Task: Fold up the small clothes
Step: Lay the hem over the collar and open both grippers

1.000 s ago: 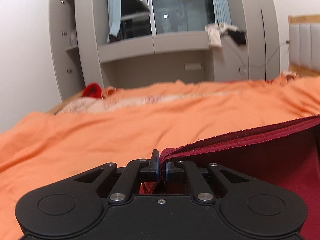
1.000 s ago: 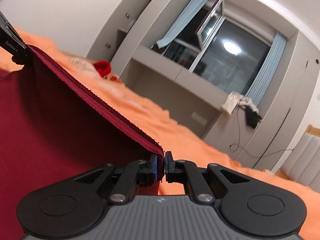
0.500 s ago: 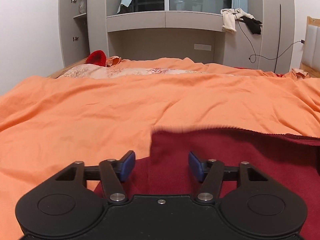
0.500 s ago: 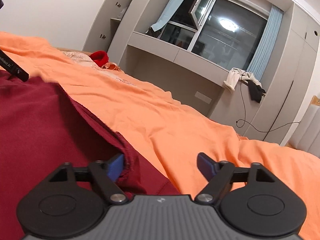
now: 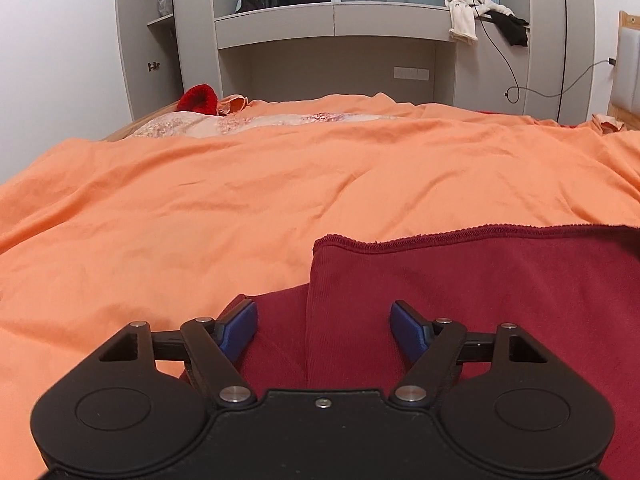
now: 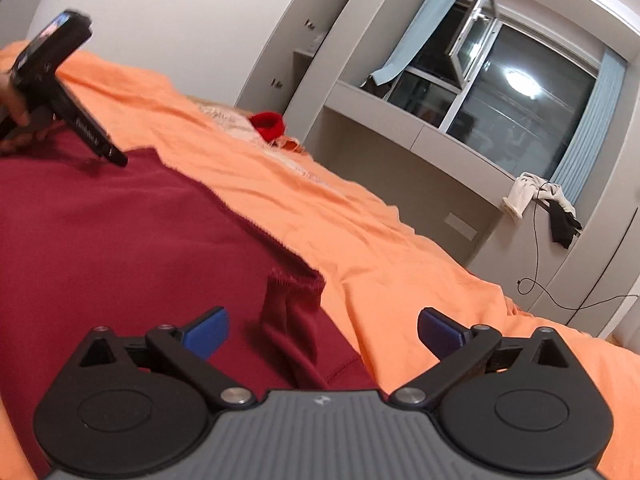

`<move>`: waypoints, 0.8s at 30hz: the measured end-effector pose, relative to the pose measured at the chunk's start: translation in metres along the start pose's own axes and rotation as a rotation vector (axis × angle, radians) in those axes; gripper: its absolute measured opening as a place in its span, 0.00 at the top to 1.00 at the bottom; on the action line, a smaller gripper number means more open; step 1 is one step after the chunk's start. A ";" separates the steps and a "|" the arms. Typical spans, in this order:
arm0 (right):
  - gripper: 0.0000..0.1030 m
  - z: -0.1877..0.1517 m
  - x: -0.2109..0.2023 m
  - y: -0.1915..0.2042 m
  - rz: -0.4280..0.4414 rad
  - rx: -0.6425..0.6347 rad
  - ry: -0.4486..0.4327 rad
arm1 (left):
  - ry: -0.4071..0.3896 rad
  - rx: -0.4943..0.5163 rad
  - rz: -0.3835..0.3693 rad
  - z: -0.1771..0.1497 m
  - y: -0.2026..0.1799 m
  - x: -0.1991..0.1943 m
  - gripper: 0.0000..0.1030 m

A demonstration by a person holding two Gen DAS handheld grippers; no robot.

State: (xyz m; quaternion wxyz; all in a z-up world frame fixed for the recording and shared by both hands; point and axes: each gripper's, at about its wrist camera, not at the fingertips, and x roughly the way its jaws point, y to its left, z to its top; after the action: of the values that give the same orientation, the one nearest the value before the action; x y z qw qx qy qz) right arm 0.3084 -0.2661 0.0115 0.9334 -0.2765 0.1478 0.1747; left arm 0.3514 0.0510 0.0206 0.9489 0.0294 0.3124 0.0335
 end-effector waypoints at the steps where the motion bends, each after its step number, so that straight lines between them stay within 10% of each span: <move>1: 0.01 -0.002 0.006 0.001 -0.017 -0.006 0.025 | 0.002 0.005 0.004 -0.001 -0.001 0.001 0.25; 12: 0.01 -0.043 0.046 -0.086 -0.321 0.573 0.182 | -0.001 0.016 0.010 -0.004 -0.003 0.001 0.24; 16: 0.00 -0.058 0.037 -0.110 -0.283 0.763 0.158 | -0.003 0.014 0.010 -0.004 -0.002 0.002 0.24; 24: 0.00 -0.036 0.010 -0.101 -0.279 0.692 0.067 | -0.163 -0.061 0.020 -0.003 0.010 -0.039 0.13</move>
State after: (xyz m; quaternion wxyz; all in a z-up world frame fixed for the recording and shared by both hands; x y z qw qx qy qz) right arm 0.3520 -0.3639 0.0257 0.9810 0.0323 0.1897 -0.0235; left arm 0.3180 0.0578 0.0414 0.9713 0.0061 0.2326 0.0500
